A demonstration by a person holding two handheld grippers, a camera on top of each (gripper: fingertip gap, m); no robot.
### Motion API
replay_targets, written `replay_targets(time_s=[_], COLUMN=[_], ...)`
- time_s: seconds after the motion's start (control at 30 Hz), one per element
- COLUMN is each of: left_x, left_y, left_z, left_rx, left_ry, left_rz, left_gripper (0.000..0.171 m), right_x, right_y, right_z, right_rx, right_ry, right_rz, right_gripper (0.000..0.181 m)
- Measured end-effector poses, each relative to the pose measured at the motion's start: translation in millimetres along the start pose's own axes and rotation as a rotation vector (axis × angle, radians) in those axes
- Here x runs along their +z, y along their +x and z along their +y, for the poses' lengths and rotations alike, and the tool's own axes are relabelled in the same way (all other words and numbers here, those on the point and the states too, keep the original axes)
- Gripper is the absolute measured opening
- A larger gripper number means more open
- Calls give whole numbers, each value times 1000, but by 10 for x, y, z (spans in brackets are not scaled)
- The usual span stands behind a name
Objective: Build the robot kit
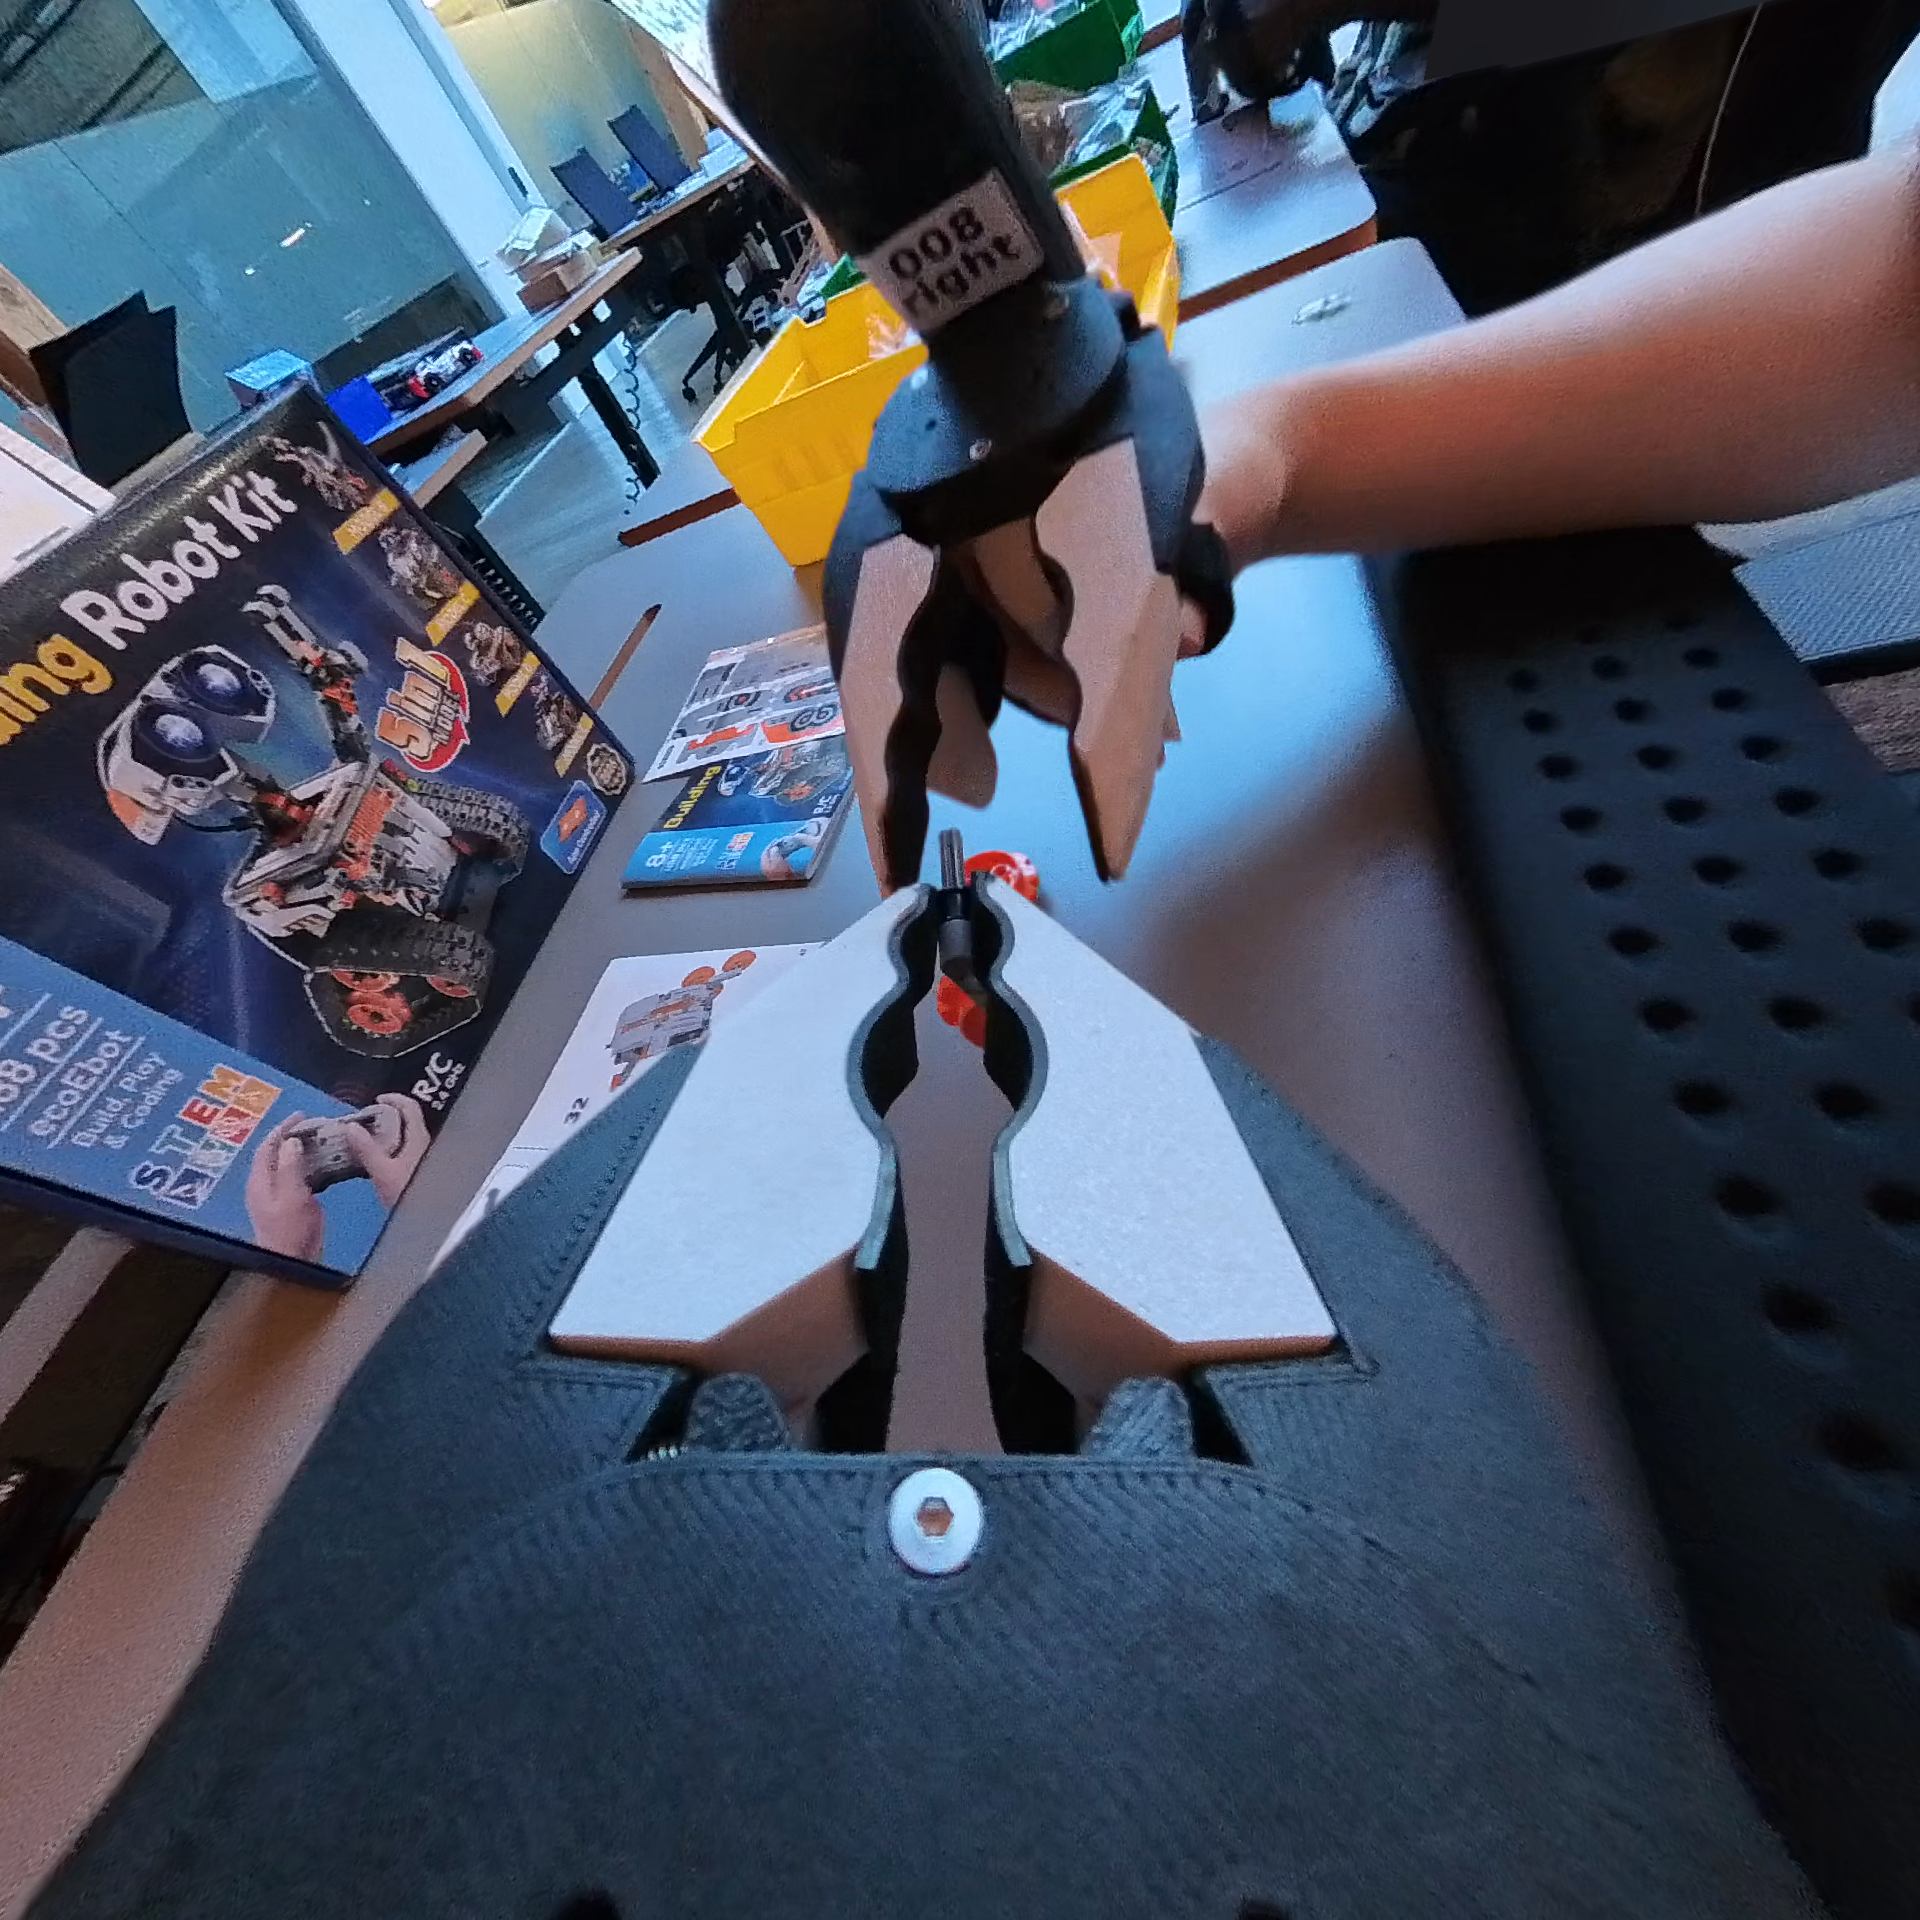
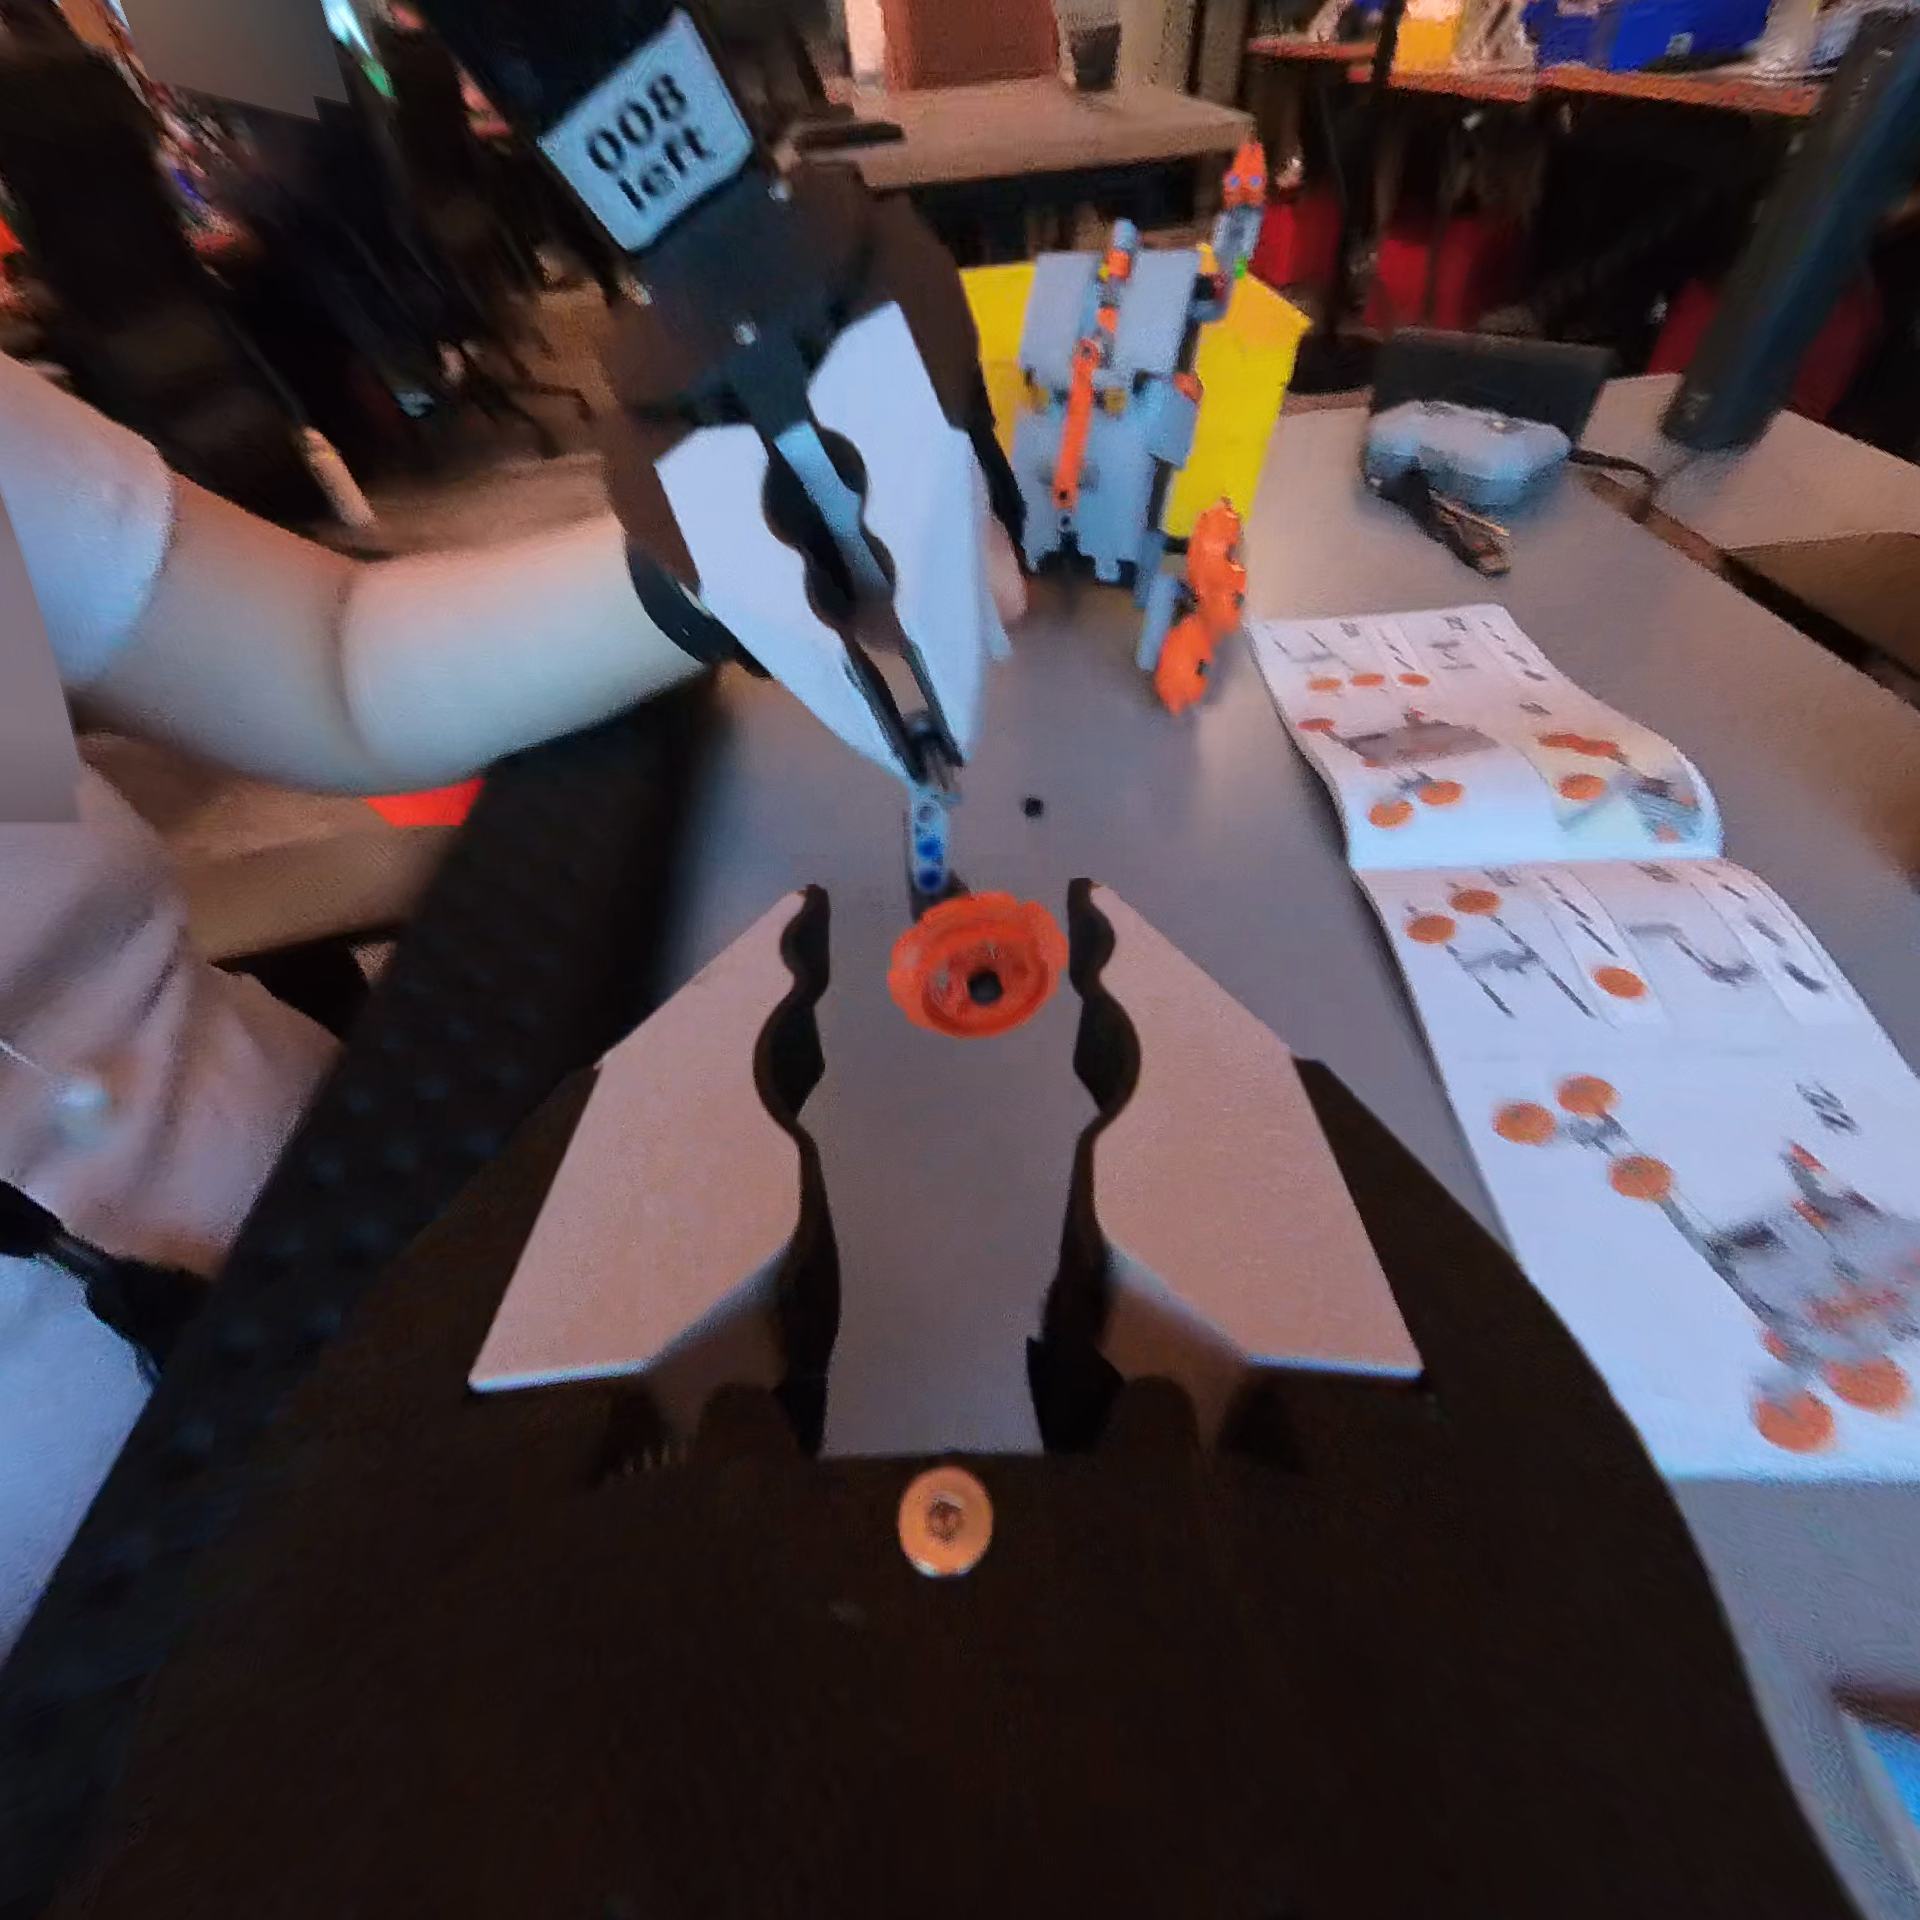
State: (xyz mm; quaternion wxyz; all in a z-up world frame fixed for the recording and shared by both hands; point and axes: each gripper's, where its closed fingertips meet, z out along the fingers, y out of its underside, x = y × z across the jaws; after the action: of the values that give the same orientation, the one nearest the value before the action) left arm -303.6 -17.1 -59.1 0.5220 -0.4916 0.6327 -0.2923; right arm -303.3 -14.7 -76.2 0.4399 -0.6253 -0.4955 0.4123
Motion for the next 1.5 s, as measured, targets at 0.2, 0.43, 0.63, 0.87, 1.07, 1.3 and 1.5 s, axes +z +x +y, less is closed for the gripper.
replay_targets(time_s=[0.2, 0.43, 0.63, 0.87, 1.07, 1.3, 1.5], left_x=[14, 52, 53, 34, 16, 26, 25], left_y=[48, 136, 159, 74, 16, -33, -57], left_z=[17, -21, -109, -239, -325, -328, -368], left_rx=[-18, -29, -168, -445, -505, -542, -558], left_ry=[-5, 19, 111, 283, 358, 361, 372], left_rz=[36, 82, 154, 267, 264, 247, 227], left_gripper=[4, 4, 7, 12, 5, 4, 4], right_x=[19, -41, -172, -284, -288, -309, -329], right_y=[-53, -126, -183, -170, -132, -86, -79], right_z=[-144, -177, -301, -401, -412, -450, -476], right_rx=[67, 59, -4, -1, -5, -17, -19], right_ry=[107, 116, 146, 200, 214, 241, 271], right_rz=[-67, -112, -97, -91, -68, -33, -41], right_gripper=[25, 2, 2, 2, 2, 2, 2])
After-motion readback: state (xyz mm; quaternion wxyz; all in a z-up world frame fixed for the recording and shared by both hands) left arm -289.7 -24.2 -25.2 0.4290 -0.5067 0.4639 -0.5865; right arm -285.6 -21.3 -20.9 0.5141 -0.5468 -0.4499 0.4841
